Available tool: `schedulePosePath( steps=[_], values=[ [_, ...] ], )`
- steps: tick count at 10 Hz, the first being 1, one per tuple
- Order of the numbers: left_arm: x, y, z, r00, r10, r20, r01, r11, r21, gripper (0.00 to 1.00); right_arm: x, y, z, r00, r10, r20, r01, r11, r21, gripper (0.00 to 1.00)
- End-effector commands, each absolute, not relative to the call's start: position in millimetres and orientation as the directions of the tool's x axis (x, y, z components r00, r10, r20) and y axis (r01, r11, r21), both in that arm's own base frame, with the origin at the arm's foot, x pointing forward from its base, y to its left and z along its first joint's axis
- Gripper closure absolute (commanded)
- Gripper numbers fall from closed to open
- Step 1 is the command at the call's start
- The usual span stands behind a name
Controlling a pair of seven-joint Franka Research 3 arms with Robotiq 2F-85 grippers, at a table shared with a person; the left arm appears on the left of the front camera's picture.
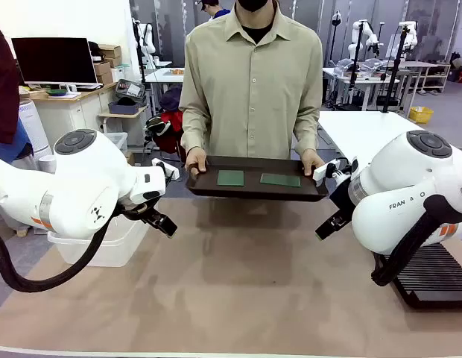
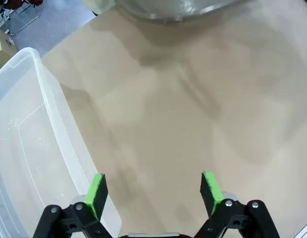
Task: Sort PCBs into racks and boxes based on the side picked up.
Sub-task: Pick up the Blank PCB handed by the Human.
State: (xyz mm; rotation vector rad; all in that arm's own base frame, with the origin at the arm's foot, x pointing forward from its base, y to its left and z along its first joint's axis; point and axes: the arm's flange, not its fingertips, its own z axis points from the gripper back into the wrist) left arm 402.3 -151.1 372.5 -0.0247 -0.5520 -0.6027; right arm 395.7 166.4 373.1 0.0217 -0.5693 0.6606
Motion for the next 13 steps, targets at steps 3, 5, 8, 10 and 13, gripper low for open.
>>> schedulePosePath(
  steps=[3,5,8,10,13],
  values=[
    [402.2,-151.1,372.4,0.684,-0.531,0.499,0.544,0.828,0.135,0.0,395.7,166.4,373.1,0.643,0.574,0.507,-0.586,0.795,-0.157,0.0],
    [402.2,-151.1,372.4,0.684,-0.531,0.499,0.544,0.828,0.135,0.0,395.7,166.4,373.1,0.643,0.574,0.507,-0.586,0.795,-0.157,0.0],
    [402.2,-151.1,372.4,0.684,-0.531,0.499,0.544,0.828,0.135,0.0,395.7,166.4,373.1,0.643,0.574,0.507,-0.586,0.795,-0.157,0.0],
    [402.2,-151.1,372.4,0.684,-0.531,0.499,0.544,0.828,0.135,0.0,395.7,166.4,373.1,0.643,0.574,0.507,-0.586,0.795,-0.157,0.0],
    [402.2,-151.1,372.4,0.684,-0.531,0.499,0.544,0.828,0.135,0.0,395.7,166.4,373.1,0.643,0.575,0.506,-0.586,0.795,-0.158,0.0]
  ],
)
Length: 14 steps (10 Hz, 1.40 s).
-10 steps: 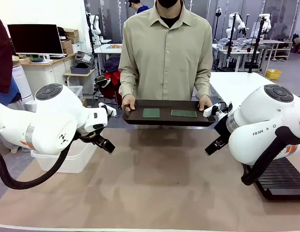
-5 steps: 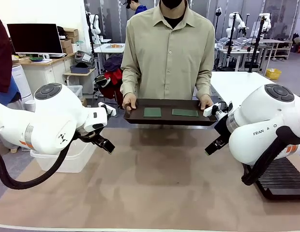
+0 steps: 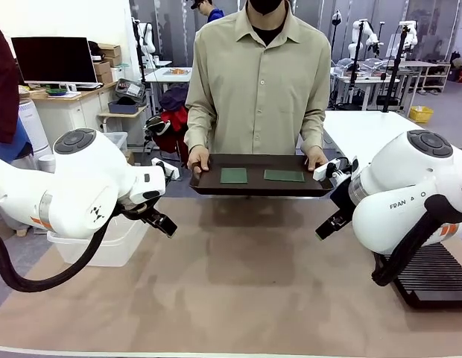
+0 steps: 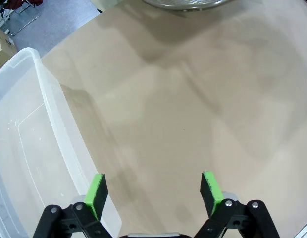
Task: Sort PCBs into racks and boxes based on the side picked up.
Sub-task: Pick up the Blank PCB handed by the Human.
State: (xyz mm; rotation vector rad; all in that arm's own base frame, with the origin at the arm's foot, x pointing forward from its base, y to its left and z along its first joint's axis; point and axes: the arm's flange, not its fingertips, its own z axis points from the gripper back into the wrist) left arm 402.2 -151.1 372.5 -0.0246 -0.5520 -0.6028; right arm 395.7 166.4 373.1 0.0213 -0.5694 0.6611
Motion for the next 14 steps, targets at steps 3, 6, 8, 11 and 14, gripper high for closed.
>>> schedulePosePath(
  steps=[3,6,8,11,14],
  values=[
    [399.6,-167.7,378.4,0.694,-0.545,0.471,0.584,0.808,0.075,0.0,370.4,166.5,398.7,0.636,0.641,0.43,-0.71,0.704,0.0,0.0],
    [401.4,-145.4,420.0,0.612,-0.635,0.472,0.736,0.676,-0.045,0.0,368.1,155.4,435.6,0.622,0.649,0.439,-0.729,0.685,0.02,0.0],
    [394.0,-129.8,461.9,0.543,-0.687,0.483,0.799,0.6,-0.045,0.0,357.3,139.5,476.9,0.628,0.637,0.448,-0.726,0.686,0.042,0.0],
    [401.9,-111.1,516.7,0.404,-0.737,0.541,0.853,0.517,0.067,0.0,360.6,95.5,548.3,0.593,0.629,0.502,-0.754,0.652,0.074,0.0],
    [412.9,-87.2,548.7,0.403,-0.729,0.553,0.853,0.519,0.062,0.0,355.7,65.1,595.7,0.537,0.634,0.556,-0.768,0.641,0.011,0.0]
  ],
)
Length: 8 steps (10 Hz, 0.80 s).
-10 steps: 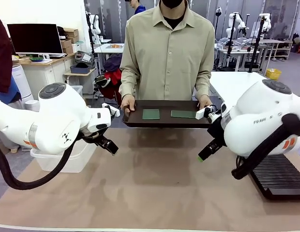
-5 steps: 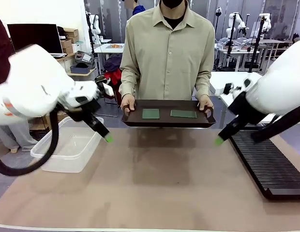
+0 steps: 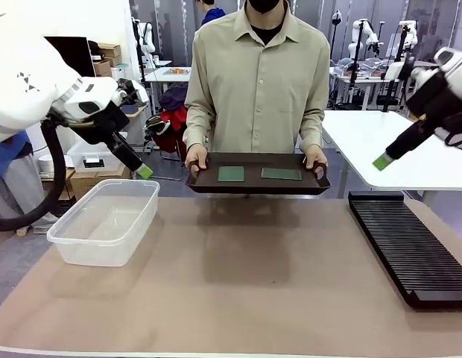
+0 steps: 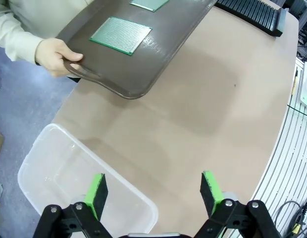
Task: Sort PCBs into racks and boxes based on the side picked up.
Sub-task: Pick up the Blank PCB handed by the Human.
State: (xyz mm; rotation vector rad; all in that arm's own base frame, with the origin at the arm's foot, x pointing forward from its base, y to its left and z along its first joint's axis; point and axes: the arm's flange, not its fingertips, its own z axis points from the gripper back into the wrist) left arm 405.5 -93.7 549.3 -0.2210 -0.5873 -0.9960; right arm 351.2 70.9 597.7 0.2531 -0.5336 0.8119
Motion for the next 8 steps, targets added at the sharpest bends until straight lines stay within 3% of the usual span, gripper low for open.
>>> schedulePosePath(
  steps=[1,8],
  values=[
    [414.9,-79.0,556.7,0.388,-0.715,0.582,0.86,0.508,0.052,0.0,355.4,59.1,600.7,0.527,0.625,0.576,-0.759,0.651,-0.01,0.0],
    [412.9,-82.9,559.1,0.422,-0.736,0.53,0.819,0.56,0.125,0.0,351.8,63.7,606.9,0.55,0.621,0.558,-0.746,0.666,-0.005,0.0]
  ],
)
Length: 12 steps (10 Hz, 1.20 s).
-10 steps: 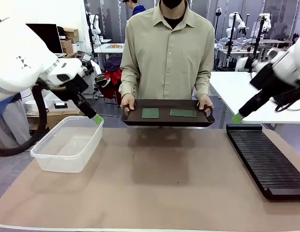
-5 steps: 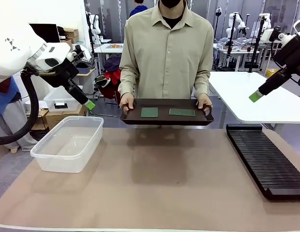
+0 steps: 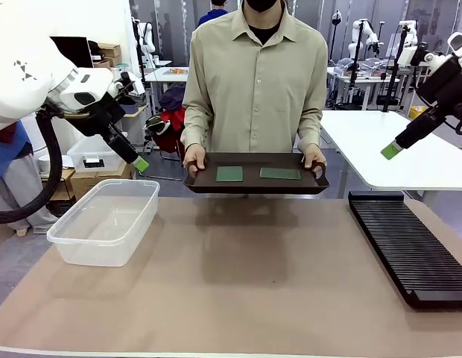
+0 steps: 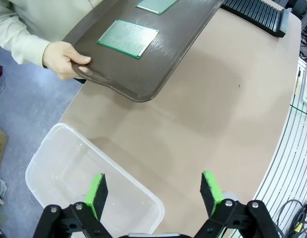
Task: Sort PCBs into racks and boxes based on the side picked up.
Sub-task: Pick up the Blank PCB handed by the Human.
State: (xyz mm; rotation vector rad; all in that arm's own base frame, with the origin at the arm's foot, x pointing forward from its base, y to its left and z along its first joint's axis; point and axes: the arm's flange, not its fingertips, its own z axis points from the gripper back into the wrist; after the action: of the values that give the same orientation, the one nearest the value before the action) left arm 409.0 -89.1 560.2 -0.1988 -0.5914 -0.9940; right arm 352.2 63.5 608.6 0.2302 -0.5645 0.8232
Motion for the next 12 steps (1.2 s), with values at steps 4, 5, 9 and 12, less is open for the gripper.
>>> schedulePosePath(
  steps=[4,5,9,12],
  values=[
    [408.8,-78.3,600.9,0.374,-0.722,0.583,0.807,0.563,0.179,0.0,352.7,58.7,627.8,0.506,0.611,0.609,-0.75,0.66,-0.039,0.0],
    [405.8,-74.1,614.4,0.351,-0.725,0.592,0.821,0.542,0.177,0.0,351.1,56.2,637.0,0.503,0.593,0.629,-0.746,0.665,-0.03,0.0],
    [409.2,-68.6,654.7,0.275,-0.727,0.629,0.807,0.531,0.26,0.0,354.7,47.5,685.3,0.469,0.572,0.673,-0.703,0.703,-0.108,0.0],
    [407.3,-62.9,679.5,0.236,-0.673,0.701,0.799,0.545,0.254,0.0,368.7,38.5,708.5,0.442,0.558,0.702,-0.708,0.698,-0.108,0.0]
  ],
)
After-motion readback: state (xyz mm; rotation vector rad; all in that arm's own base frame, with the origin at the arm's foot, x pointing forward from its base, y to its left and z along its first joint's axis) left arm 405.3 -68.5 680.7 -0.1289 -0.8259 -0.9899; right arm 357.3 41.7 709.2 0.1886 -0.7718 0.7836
